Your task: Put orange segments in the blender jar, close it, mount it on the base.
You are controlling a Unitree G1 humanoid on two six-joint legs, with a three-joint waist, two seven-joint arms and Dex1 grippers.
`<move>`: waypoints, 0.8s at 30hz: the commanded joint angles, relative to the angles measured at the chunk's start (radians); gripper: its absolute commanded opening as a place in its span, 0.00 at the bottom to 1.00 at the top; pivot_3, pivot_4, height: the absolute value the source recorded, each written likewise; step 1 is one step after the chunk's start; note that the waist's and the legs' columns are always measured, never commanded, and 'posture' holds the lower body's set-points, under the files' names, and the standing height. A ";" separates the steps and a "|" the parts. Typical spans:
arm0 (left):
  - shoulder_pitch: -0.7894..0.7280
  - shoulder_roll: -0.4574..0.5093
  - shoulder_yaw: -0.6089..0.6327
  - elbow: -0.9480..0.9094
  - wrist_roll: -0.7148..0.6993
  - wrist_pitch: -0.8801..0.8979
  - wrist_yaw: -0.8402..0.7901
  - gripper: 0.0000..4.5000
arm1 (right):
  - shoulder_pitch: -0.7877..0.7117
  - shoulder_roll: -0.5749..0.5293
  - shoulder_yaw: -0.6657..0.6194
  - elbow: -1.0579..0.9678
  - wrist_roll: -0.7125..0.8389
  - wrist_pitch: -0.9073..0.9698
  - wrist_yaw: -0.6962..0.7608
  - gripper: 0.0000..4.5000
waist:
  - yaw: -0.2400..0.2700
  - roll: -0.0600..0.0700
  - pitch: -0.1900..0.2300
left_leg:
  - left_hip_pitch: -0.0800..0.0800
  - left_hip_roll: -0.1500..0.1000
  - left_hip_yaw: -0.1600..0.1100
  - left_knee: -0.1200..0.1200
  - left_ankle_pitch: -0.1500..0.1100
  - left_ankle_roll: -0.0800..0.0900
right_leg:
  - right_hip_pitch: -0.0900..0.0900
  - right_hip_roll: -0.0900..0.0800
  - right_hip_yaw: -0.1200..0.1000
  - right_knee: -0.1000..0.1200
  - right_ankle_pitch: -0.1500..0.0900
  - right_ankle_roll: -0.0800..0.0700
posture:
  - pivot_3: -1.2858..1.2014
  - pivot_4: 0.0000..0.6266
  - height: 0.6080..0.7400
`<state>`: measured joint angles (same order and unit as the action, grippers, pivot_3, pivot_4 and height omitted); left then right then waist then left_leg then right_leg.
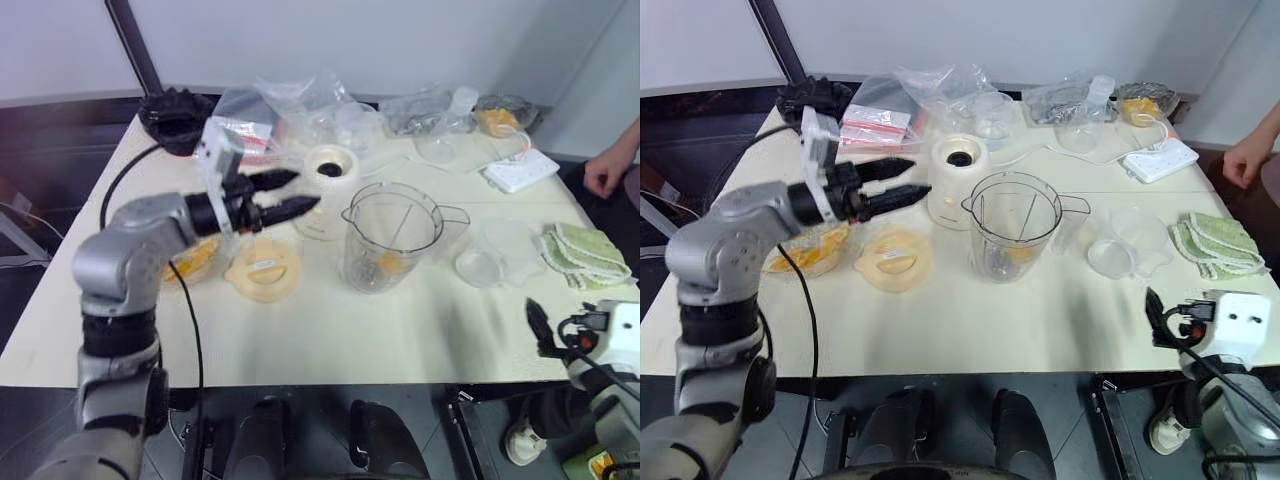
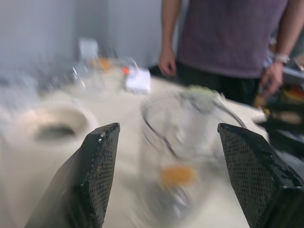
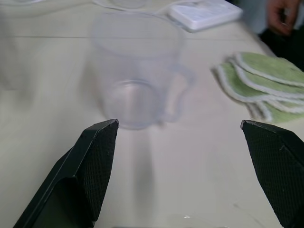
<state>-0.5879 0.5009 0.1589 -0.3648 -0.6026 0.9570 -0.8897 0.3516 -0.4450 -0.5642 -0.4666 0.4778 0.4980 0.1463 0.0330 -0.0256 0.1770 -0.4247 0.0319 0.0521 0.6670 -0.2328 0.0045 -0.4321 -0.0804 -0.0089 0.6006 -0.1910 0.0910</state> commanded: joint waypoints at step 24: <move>0.121 0.184 -0.073 -0.179 -0.151 0.003 0.084 0.76 | -0.459 -0.062 0.103 0.661 -0.198 -0.289 0.139 0.95 | -0.049 0.007 -0.002 | 0.004 -0.001 0.001 -0.002 0.000 0.000 | 0.003 0.001 0.003 -0.003 0.000 0.000 | 0.52 0.24 1.00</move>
<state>-0.4457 0.6732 0.0897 -0.5241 -0.7447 0.9753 -0.8045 -0.0790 -0.4868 -0.4575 0.1662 0.2948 0.2496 0.2825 -0.0158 -0.0181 0.1749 -0.4206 0.0309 0.0532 0.6648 -0.2328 0.0045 -0.4287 -0.0797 -0.0055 0.5979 -0.1911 0.0913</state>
